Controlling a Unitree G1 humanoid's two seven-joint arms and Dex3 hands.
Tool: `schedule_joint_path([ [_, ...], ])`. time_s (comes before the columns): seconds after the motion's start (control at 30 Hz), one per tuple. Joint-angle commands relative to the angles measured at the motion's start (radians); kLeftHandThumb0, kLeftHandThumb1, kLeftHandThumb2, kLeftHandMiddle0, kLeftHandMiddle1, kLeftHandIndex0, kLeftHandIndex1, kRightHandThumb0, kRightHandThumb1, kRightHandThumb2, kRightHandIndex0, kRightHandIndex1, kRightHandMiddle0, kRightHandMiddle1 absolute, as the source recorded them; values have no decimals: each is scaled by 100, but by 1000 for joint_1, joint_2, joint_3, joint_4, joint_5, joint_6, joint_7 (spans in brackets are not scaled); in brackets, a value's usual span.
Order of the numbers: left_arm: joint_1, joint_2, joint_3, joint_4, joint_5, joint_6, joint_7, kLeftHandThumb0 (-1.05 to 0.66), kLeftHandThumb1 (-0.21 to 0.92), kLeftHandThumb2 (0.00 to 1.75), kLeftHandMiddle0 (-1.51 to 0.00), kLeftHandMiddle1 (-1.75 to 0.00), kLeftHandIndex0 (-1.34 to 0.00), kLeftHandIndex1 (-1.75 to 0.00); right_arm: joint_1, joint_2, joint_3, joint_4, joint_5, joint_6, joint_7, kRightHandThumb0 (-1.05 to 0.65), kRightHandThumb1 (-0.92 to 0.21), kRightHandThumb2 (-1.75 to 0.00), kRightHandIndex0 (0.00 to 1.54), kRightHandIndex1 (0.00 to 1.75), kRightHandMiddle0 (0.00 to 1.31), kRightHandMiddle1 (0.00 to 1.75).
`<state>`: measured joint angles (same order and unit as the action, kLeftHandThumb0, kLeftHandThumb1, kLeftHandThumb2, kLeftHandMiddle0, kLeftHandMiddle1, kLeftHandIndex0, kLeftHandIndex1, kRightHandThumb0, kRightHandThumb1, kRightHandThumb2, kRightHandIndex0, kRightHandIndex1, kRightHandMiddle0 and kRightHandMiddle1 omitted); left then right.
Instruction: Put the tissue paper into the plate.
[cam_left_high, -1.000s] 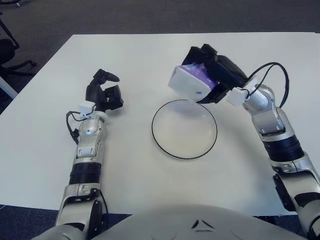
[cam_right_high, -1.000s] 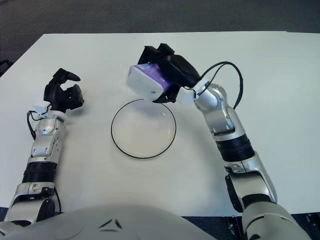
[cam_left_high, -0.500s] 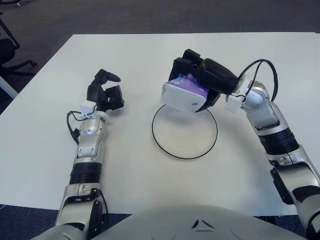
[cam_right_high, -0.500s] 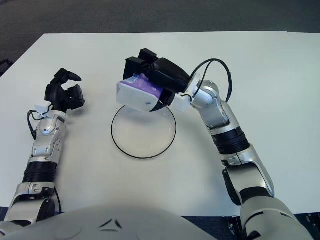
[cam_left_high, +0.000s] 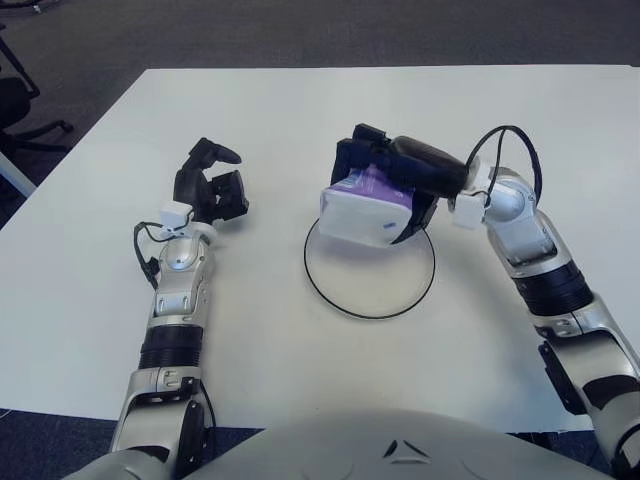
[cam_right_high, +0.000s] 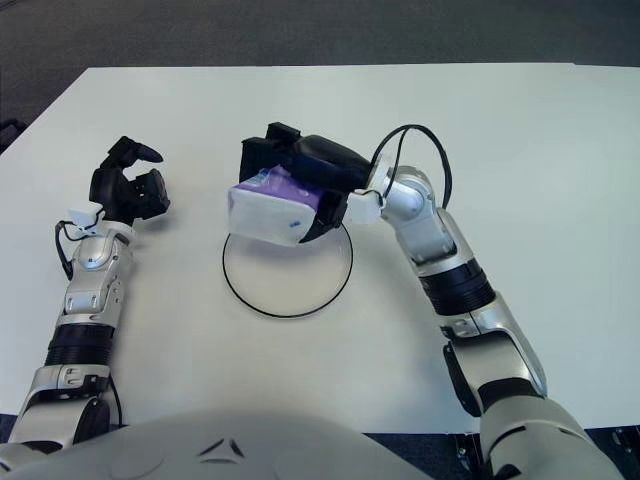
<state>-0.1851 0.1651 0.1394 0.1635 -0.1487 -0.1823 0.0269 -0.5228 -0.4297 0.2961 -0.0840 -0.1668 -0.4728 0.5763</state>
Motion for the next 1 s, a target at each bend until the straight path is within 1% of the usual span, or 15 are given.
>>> schedule_joint_path([
  [0.0,152,-119,-37,79,-6,12,6,-47,36,126,-130,-175,-58,-175,24,12,1,-23,-59,-45,-43,0,4,-172,87,174,67,172],
  [0.07,153,-120,-37,75,-8,20,7,-47,36,126,-130,-175,-58,-175,28,6,4,-33,-74,-36,-35,0,4,-172,87,174,68,171],
  [0.13,155,-120,-36,68,-10,30,11,-47,36,127,-130,-175,-58,-175,29,0,9,-35,-62,-28,-12,0,4,-172,87,174,68,172],
  [0.3,160,-122,-35,55,-11,46,15,-47,35,127,-130,-175,-59,-175,34,6,11,-31,-64,-70,-21,0,5,-173,88,175,67,173],
  [0.4,160,-124,-34,53,-12,48,16,-47,34,128,-130,-175,-59,-175,36,11,10,-28,-68,-84,-28,0,5,-173,88,175,68,171],
  [0.47,160,-124,-33,54,-12,46,15,-47,34,129,-130,-175,-60,-175,37,7,13,-32,-56,-79,-14,0,5,-172,88,175,68,171],
  [0.57,159,-125,-32,56,-13,43,15,-48,33,130,-130,-175,-61,-175,35,-9,19,-47,-18,-30,35,0,4,-172,87,175,66,173],
  [0.63,159,-126,-31,57,-14,43,15,-48,32,131,-130,-175,-61,-175,34,-14,20,-54,-2,-9,57,0,-4,-164,82,175,60,174],
  [0.77,159,-128,-29,54,-16,50,18,-48,32,132,-130,-175,-62,-175,28,-28,20,-72,37,37,112,0,-9,-159,79,174,55,174],
  [0.87,162,-130,-28,49,-16,53,23,-48,31,132,-129,-175,-62,-175,25,-35,20,-85,67,74,150,0,-10,-156,78,172,54,175],
  [0.97,169,-130,-33,38,-7,52,31,-48,31,132,-129,-175,-62,-175,27,-33,15,-99,86,106,166,0,-10,-157,78,173,54,175],
])
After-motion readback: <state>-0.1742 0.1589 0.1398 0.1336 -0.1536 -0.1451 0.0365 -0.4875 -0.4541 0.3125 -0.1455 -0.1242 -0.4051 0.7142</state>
